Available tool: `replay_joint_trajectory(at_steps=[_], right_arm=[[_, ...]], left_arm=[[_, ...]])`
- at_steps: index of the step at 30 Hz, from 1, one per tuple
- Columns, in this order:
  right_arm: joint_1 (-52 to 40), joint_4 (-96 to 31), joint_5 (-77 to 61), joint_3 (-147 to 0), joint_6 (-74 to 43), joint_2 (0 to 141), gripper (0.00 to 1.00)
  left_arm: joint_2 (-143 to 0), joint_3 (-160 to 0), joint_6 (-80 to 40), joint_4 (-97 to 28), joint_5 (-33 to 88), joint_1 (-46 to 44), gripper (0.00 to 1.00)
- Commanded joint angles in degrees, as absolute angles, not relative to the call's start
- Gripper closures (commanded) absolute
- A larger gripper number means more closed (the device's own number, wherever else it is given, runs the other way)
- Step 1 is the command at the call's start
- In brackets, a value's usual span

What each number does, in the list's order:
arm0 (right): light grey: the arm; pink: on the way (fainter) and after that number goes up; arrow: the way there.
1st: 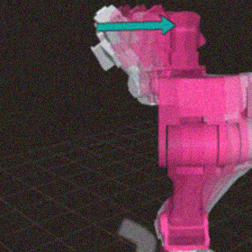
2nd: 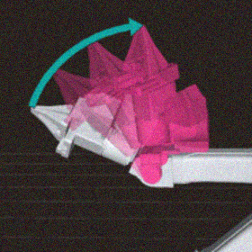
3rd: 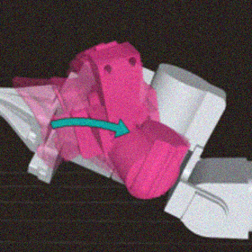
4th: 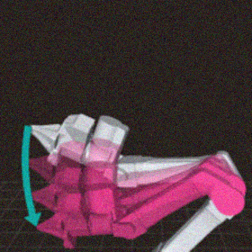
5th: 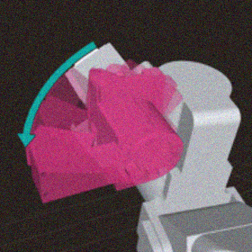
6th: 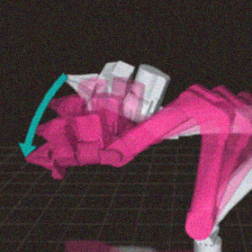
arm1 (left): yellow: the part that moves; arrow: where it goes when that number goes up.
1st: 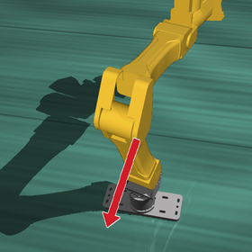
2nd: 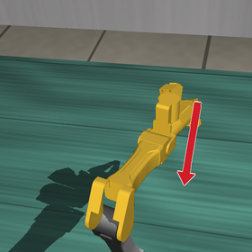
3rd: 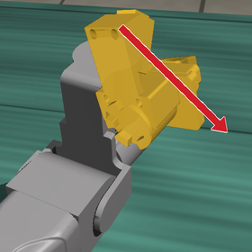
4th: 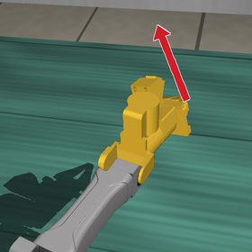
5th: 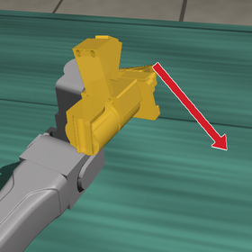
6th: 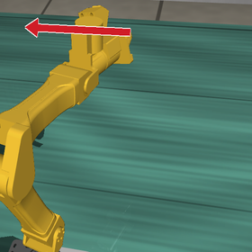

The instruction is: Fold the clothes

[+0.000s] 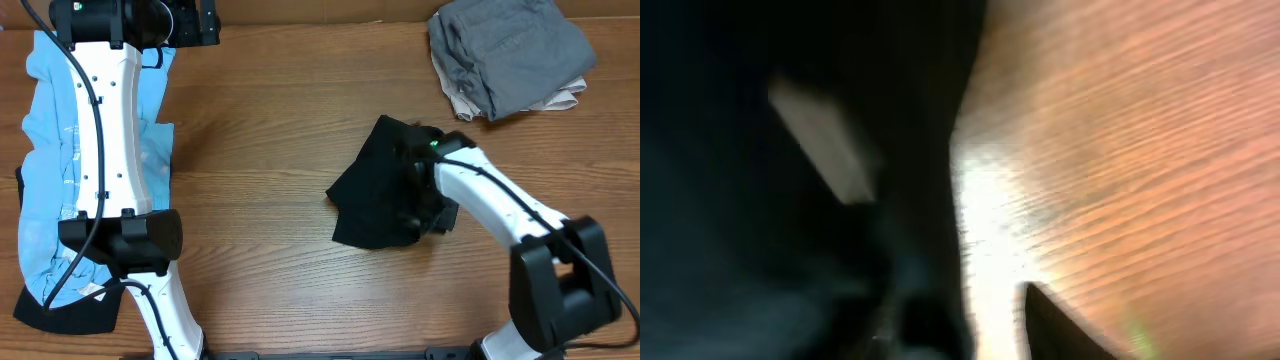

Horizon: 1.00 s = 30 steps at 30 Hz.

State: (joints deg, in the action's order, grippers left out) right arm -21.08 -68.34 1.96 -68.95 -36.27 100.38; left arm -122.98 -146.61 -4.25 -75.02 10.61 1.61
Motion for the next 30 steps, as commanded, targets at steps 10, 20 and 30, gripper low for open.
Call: replay_joint_trajectory(at_steps=[10,20,30], right_arm=[[-17.7,-52.6,6.9,-76.9,-23.5,98.3,0.4],[-15.2,-45.1,11.7,-76.9,-20.8,104.1,0.44],[-10.3,-50.0,16.0,-76.9,-24.7,104.1,0.96]], left_arm=[[-123.5,-146.6,-3.2,-74.3,9.9,1.5,0.0],[-123.5,-146.6,-5.0,-74.4,9.9,1.5,0.0],[-123.5,-146.6,-5.2,-74.7,9.9,1.5,0.0]])
